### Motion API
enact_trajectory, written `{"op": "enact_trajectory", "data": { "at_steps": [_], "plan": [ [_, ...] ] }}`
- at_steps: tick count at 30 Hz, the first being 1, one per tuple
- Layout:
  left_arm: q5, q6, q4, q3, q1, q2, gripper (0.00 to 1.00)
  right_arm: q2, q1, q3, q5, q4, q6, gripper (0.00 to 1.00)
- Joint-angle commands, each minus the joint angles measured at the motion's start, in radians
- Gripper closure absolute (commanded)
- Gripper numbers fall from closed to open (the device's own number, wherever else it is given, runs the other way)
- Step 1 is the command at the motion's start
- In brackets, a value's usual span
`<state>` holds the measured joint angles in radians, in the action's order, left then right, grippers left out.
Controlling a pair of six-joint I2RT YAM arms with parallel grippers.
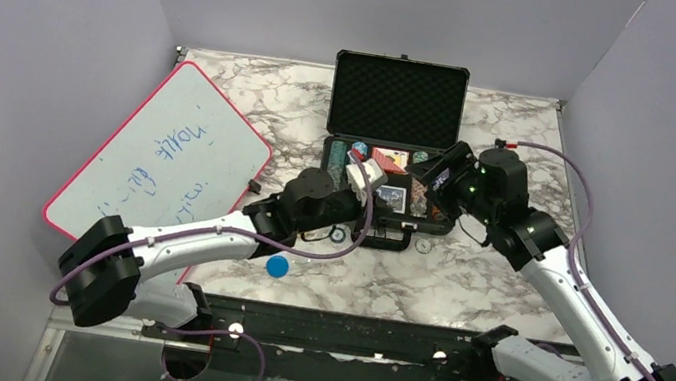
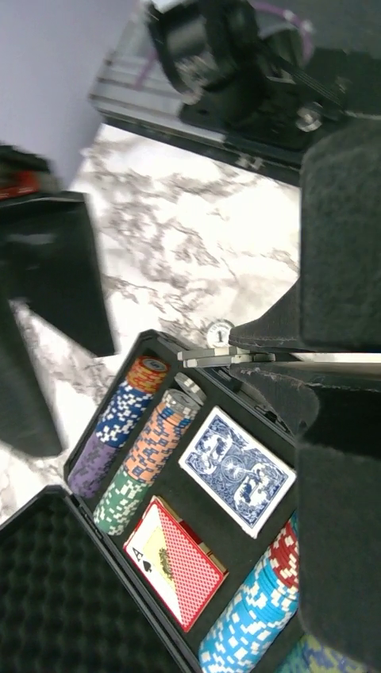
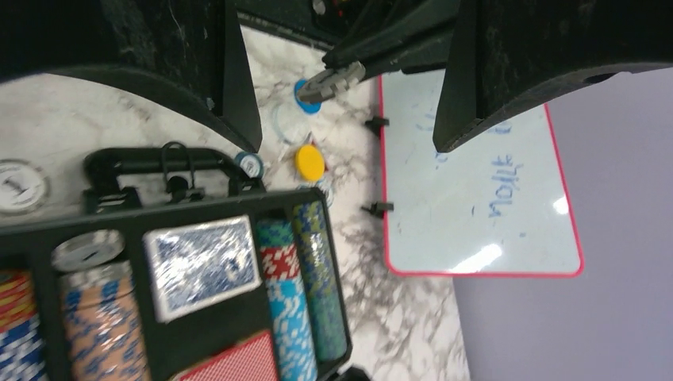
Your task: Pack up texas hold em set
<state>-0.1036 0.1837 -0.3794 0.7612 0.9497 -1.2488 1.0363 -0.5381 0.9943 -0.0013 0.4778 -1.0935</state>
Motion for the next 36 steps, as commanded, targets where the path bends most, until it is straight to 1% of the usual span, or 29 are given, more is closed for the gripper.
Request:
{"op": "enact_trajectory", "data": {
  "at_steps": [1,4,6,7,8,10,13,16,18,21,27,36],
  "plan": [
    [-0.180,-0.232,0.142,0.100,-0.014,-0.080,1.00,0.024,0.106,0.023,0.073,0.077,0.119,0.18],
    [-0.278,-0.300,0.241,0.206,-0.014,-0.181,1.00,0.046,0.236,-0.014,-0.025,0.062,0.156,0.18],
    [-0.324,-0.321,0.320,0.307,-0.014,-0.271,1.00,0.049,0.332,-0.056,-0.093,0.050,0.170,0.18],
    [-0.342,-0.340,0.372,0.369,-0.014,-0.328,1.00,0.047,0.360,-0.076,-0.116,0.047,0.173,0.18],
    [-0.363,-0.367,0.431,0.436,-0.012,-0.380,1.00,0.042,0.382,-0.101,-0.132,0.045,0.172,0.18],
    [-0.381,-0.416,0.499,0.534,-0.012,-0.477,1.00,0.030,0.409,-0.144,-0.162,0.048,0.168,0.19],
    [-0.374,-0.473,0.528,0.614,-0.012,-0.559,1.00,0.009,0.432,-0.193,-0.172,0.066,0.154,0.19],
    [-0.403,-0.508,0.601,0.704,-0.012,-0.636,1.00,-0.027,0.481,-0.238,-0.151,0.086,0.124,0.19],
    [-0.404,-0.514,0.619,0.725,-0.012,-0.667,1.00,-0.050,0.521,-0.263,-0.158,0.083,0.115,0.19],
    [-0.377,-0.509,0.619,0.745,-0.012,-0.701,1.00,-0.053,0.549,-0.267,-0.167,0.090,0.124,0.19],
    [-0.252,-0.513,0.609,0.771,-0.012,-0.725,1.00,-0.044,0.559,-0.278,-0.182,0.086,0.130,0.19],
    [-0.191,-0.531,0.612,0.783,-0.014,-0.759,1.00,-0.056,0.572,-0.270,-0.160,0.093,0.146,0.18]
  ]
}}
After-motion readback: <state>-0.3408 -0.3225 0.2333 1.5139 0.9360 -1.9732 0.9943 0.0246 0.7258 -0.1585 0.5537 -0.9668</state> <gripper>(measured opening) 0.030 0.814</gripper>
